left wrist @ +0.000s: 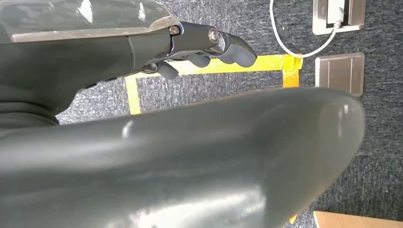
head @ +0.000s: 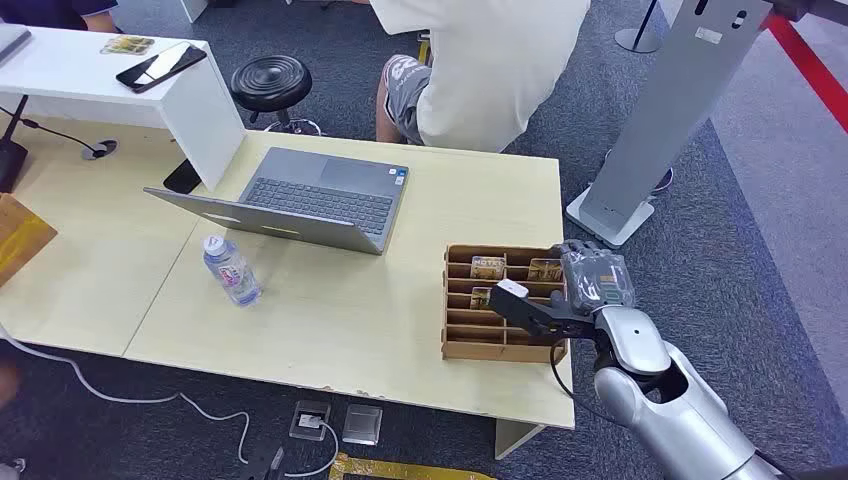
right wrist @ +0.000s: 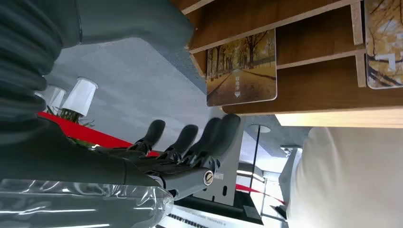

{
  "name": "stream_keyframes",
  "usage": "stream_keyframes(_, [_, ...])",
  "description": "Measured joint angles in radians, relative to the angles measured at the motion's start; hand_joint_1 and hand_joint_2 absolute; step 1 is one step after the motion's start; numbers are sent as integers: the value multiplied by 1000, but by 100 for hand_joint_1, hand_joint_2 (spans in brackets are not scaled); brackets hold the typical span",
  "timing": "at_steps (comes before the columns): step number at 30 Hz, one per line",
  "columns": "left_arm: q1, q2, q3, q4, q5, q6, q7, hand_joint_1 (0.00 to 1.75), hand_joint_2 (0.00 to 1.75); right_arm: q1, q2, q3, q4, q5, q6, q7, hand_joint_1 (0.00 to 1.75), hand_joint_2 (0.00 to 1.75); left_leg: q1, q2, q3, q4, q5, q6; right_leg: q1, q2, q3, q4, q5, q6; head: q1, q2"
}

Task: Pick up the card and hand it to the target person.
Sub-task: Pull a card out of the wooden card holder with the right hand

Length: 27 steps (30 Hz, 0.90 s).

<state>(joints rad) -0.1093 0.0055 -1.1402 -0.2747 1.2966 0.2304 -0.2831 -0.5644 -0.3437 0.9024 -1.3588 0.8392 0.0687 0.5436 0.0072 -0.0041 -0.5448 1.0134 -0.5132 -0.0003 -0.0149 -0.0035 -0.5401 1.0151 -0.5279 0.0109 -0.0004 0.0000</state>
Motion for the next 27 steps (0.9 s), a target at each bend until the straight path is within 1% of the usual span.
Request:
stream_keyframes(2, [0, 0, 0, 0, 0, 0, 1, 0, 0, 0, 0, 0, 3, 0, -2, 1, 72, 175, 0, 0, 0, 0, 0, 0, 0, 0, 0, 0, 0, 0, 0, 0])
stream_keyframes(6, [0, 0, 0, 0, 0, 0, 4, 0, 0, -3, 0, 0, 12, 0, -6, 2, 61, 175, 0, 0, 0, 0, 0, 0, 0, 0, 0, 0, 0, 0, 0, 0])
stream_keyframes(10, [0, 0, 0, 0, 0, 0, 6, 0, 0, -6, 0, 0, 20, 0, -6, 2, 58, 175, 0, 0, 0, 0, 0, 0, 0, 0, 0, 0, 0, 0, 0, 0])
stream_keyframes(14, [0, 0, 0, 0, 0, 0, 6, 0, 0, -6, 0, 0, 25, 0, -6, 2, 50, 175, 0, 0, 0, 0, 0, 0, 0, 0, 0, 0, 0, 0, 0, 0])
stream_keyframes(18, [0, 0, 0, 0, 0, 0, 6, 0, 0, -6, 0, 0, 27, 0, -7, 3, 64, 175, 0, 0, 0, 0, 0, 0, 0, 0, 0, 0, 0, 0, 0, 0])
stream_keyframes(22, [0, 0, 0, 0, 0, 0, 8, 0, 0, -6, 0, 0, 27, 0, -8, 5, 72, 175, 0, 0, 0, 0, 0, 0, 0, 0, 0, 0, 0, 0, 0, 0])
stream_keyframes(27, [0, 0, 0, 0, 0, 0, 9, 0, 0, -7, 0, 0, 27, 0, -8, 6, 96, 175, 0, 0, 0, 0, 0, 0, 0, 0, 0, 0, 0, 0, 0, 0])
